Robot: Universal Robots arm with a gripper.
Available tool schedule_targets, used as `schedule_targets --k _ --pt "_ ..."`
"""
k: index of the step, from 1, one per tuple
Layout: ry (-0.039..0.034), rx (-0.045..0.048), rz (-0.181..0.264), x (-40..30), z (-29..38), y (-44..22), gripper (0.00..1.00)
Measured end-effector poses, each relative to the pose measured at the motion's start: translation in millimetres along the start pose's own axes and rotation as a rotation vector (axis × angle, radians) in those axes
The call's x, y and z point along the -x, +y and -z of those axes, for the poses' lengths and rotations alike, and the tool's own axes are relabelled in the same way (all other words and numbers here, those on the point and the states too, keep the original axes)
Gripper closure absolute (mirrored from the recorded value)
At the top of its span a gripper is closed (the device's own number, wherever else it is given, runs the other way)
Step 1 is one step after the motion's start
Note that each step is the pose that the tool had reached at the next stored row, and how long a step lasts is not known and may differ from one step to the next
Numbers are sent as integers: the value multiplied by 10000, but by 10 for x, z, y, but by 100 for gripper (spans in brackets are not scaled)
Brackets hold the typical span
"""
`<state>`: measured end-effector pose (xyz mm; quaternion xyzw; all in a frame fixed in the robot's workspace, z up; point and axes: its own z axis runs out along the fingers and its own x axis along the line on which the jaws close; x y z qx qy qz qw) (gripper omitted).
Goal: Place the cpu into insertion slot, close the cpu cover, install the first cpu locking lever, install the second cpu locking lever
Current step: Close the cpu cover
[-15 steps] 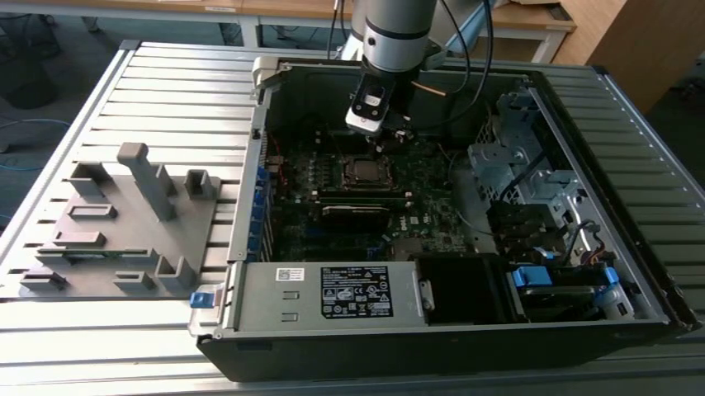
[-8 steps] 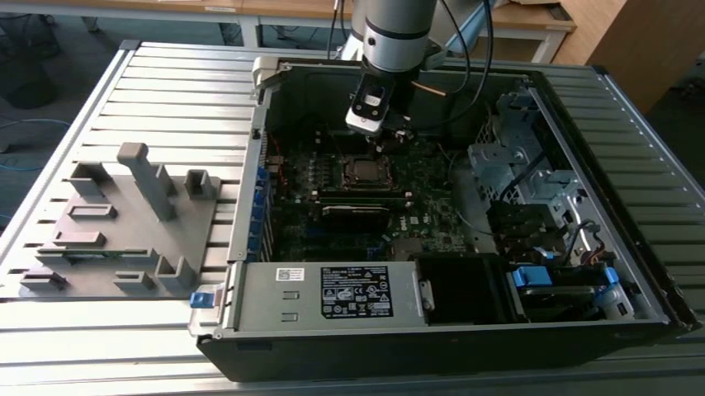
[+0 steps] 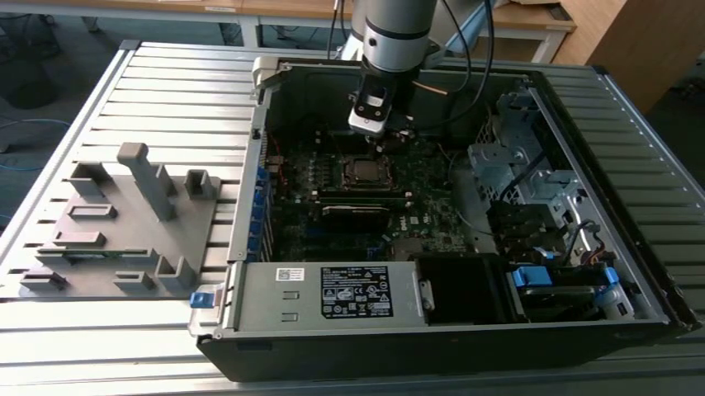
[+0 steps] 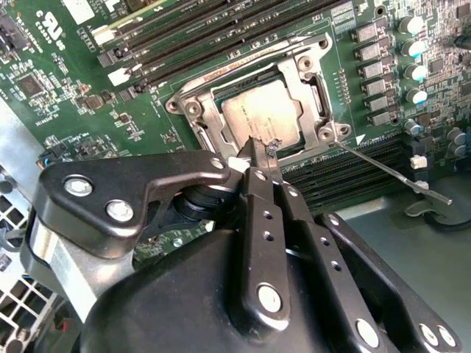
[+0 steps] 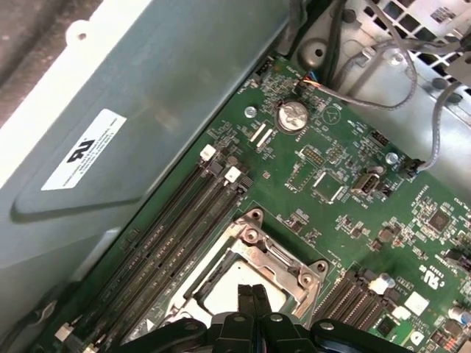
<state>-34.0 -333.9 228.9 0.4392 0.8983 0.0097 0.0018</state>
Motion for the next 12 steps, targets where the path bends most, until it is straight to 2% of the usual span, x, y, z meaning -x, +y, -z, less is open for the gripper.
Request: schedule_targets --k 3,12 --pt "10 4 225 0 0 0 90" --pt "13 3 345 0 0 0 90"
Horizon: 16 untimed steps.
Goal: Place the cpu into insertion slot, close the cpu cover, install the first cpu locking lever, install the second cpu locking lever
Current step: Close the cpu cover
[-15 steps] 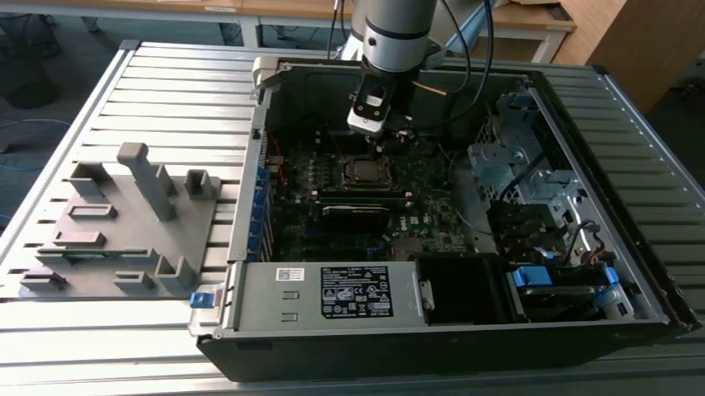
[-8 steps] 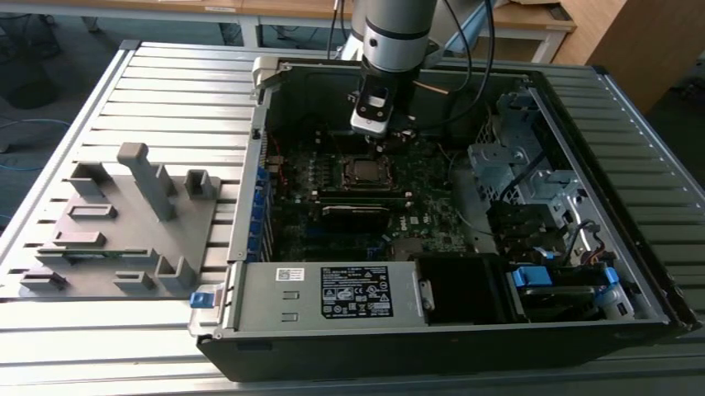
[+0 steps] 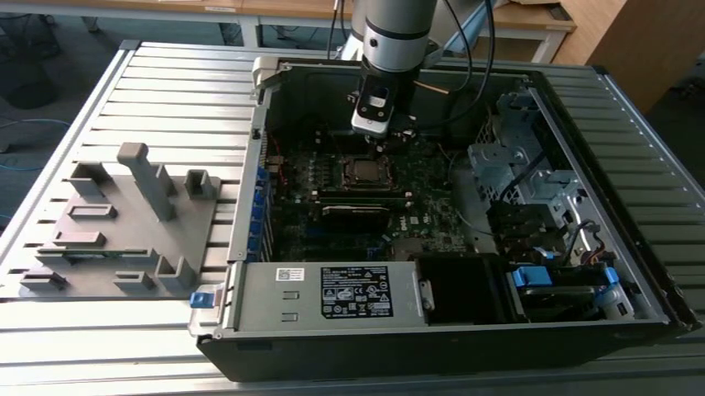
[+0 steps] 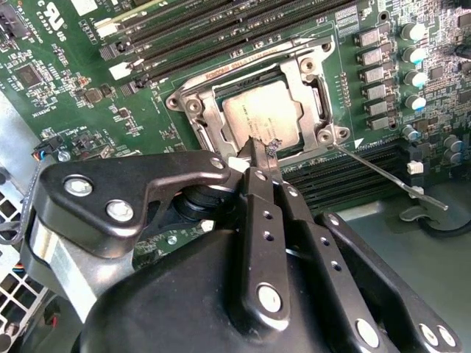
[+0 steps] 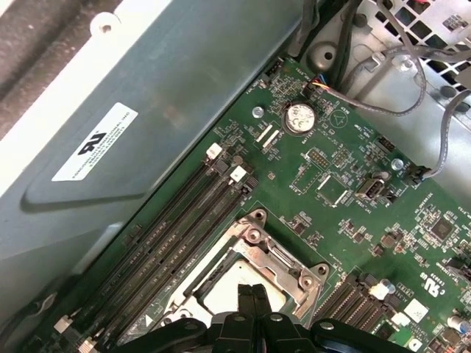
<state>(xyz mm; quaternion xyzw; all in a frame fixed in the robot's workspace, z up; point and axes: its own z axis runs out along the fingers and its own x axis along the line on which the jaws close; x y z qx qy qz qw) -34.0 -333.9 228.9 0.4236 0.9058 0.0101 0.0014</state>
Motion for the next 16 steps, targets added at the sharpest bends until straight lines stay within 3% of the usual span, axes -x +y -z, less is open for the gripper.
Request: schedule_targets --k 16 --pt "1 -1 72 0 0 0 90"
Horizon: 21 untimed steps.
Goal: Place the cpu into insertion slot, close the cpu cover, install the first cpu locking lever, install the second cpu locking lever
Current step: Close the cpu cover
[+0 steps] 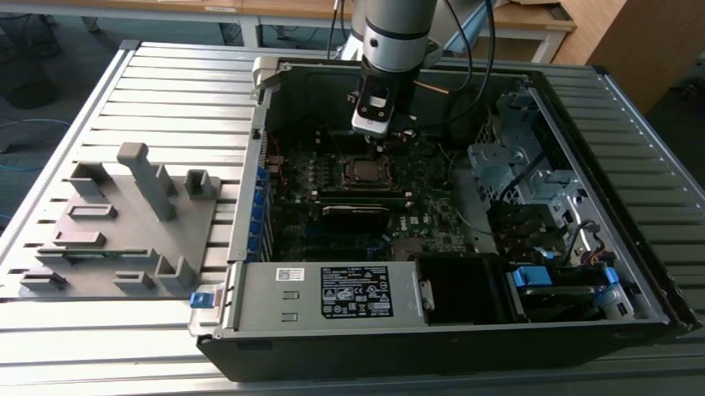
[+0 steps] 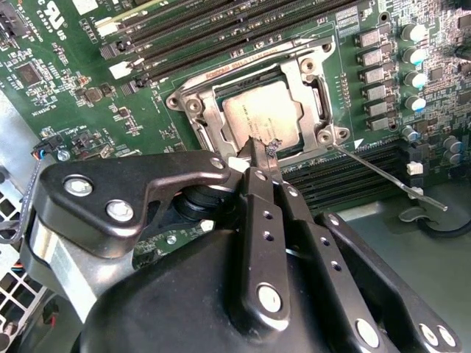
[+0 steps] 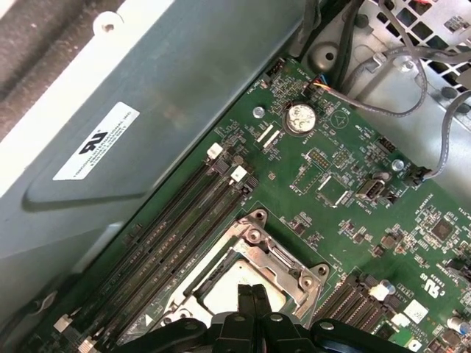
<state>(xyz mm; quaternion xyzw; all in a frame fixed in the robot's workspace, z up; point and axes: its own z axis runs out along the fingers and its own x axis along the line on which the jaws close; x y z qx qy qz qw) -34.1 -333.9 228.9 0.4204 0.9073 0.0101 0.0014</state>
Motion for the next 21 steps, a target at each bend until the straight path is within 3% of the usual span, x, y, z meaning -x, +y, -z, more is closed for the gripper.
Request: schedule_targets --k 10,21 --pt "16 -4 843 0 -1 0 90" --pt "18 -5 938 0 -1 0 90"
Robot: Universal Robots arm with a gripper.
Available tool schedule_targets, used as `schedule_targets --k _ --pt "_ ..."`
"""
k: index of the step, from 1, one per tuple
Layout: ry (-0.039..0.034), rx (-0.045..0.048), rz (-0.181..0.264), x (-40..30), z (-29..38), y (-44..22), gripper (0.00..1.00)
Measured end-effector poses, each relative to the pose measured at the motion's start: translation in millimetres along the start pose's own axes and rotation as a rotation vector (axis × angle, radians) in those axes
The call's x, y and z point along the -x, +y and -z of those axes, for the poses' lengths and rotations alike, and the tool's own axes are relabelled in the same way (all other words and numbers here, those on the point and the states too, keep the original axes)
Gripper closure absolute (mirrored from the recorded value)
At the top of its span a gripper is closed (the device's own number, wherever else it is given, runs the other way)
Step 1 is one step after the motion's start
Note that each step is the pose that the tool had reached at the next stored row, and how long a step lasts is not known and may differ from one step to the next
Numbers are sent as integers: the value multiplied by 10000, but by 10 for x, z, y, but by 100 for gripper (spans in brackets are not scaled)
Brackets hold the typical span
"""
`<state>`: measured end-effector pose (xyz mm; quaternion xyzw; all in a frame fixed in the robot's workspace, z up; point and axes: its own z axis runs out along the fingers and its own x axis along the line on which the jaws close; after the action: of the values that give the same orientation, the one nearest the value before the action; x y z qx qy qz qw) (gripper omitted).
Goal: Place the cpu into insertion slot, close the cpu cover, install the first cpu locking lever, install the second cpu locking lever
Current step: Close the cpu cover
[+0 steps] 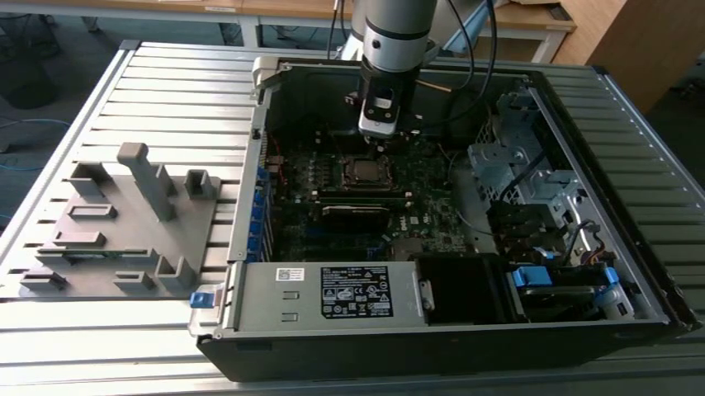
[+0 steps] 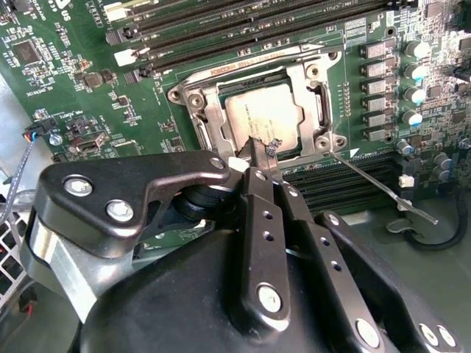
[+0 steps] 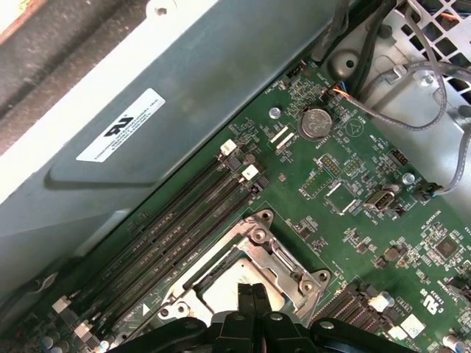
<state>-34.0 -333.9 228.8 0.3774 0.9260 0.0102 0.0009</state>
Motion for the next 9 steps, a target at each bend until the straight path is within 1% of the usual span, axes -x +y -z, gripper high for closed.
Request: schedule_targets --k 3,9 --pt "4 -2 193 0 0 0 90" --pt "4 -1 208 0 0 0 90"
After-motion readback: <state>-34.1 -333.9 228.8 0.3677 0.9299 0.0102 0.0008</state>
